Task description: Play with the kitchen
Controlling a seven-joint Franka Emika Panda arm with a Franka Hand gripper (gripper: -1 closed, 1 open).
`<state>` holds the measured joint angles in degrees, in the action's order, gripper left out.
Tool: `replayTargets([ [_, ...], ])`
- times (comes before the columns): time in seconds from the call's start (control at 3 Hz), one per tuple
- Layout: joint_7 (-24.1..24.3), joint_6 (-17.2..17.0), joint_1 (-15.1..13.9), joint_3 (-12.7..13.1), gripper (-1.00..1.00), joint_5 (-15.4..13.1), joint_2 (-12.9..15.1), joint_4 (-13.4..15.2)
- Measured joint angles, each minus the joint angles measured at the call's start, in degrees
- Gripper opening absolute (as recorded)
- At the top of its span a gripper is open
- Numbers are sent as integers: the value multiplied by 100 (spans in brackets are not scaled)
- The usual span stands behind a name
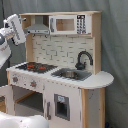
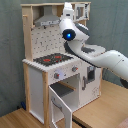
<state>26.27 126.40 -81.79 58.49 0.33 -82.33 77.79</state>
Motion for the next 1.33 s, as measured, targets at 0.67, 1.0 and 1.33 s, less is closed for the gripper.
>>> replayTargets([
  [0.67, 212, -241, -197, -171, -100, 0, 76, -199],
  [1.0, 282, -314, -245, -188, -100, -2, 103, -210],
  [1.33, 379, -719, -658, -203, -100, -9, 115, -210],
])
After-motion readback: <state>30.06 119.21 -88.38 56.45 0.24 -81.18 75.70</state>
